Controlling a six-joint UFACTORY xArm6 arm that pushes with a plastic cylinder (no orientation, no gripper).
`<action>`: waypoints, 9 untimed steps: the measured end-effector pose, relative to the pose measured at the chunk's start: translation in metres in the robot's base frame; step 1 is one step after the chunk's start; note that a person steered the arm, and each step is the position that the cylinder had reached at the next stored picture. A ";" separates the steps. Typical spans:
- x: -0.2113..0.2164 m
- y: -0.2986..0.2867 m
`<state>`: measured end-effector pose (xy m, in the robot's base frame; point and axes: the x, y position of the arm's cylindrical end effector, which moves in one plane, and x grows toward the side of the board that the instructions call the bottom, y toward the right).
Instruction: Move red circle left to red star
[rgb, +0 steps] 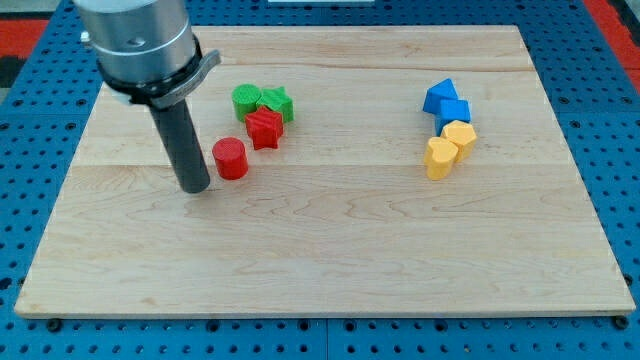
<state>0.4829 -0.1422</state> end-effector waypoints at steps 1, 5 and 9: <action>0.011 0.019; -0.043 -0.006; -0.055 0.027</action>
<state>0.4281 -0.1150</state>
